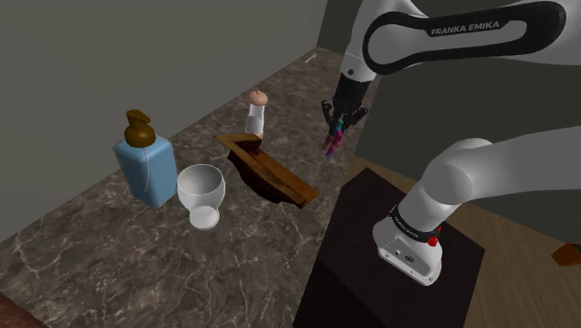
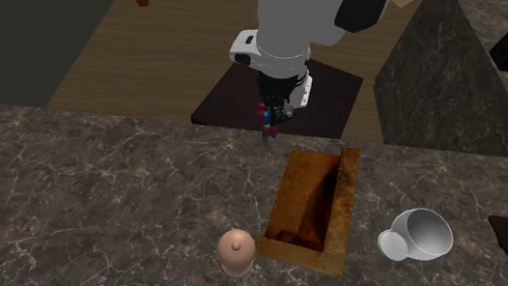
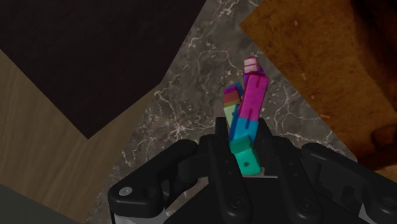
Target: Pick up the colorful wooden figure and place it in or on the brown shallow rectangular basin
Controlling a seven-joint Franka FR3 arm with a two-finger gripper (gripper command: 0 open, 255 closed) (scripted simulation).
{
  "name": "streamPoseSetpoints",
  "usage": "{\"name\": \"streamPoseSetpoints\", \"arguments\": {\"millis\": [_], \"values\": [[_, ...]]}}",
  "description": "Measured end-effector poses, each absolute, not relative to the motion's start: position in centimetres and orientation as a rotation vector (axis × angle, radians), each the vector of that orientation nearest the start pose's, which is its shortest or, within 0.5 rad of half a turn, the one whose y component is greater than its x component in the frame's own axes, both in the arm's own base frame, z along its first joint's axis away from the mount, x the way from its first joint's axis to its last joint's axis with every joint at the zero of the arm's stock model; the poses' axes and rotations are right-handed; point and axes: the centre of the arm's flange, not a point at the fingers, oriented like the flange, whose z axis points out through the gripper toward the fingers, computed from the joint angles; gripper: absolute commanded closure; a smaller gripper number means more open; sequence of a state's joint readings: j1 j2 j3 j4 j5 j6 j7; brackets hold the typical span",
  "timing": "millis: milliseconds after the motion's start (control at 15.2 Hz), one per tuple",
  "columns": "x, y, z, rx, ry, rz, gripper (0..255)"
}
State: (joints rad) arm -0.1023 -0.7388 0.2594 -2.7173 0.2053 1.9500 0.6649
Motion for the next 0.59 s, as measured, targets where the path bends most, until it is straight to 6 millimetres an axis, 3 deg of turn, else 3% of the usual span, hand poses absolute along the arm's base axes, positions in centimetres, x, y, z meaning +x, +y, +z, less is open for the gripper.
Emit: {"name": "streamPoseSetpoints", "arguments": {"millis": [594], "values": [[31.7, 6.0, 47.6, -2.972, 1.013, 0.065, 255]]}}
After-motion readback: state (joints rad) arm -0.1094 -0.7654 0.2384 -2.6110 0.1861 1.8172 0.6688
